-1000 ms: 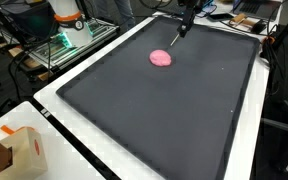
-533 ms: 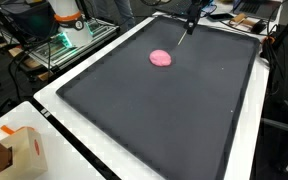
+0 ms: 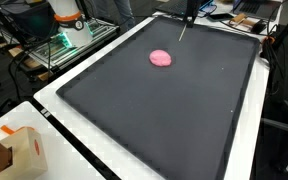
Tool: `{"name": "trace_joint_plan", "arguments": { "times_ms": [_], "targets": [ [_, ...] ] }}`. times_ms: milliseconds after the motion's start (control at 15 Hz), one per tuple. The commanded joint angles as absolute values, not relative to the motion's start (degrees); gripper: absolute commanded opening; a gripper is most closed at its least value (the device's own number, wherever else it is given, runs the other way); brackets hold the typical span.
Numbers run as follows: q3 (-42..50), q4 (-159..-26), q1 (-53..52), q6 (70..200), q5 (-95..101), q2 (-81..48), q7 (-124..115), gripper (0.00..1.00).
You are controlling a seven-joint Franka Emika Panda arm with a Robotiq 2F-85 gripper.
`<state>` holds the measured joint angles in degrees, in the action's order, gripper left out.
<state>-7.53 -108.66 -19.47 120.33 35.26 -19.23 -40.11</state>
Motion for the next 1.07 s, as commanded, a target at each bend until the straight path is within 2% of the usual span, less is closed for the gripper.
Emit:
{"name": "trace_joint_plan", "arguments": {
  "times_ms": [0,533,1000],
  "targets": [
    [-8.0,-119.3,-16.35,127.2,29.98,-9.86,-35.98,0.06],
    [-7.81,-133.91,-11.93,138.7,19.82,4.77,-27.4,0.06],
    [-7.69,-142.0,-9.58,141.01,9.22,14.46,-18.91,0.06]
  ]
}}
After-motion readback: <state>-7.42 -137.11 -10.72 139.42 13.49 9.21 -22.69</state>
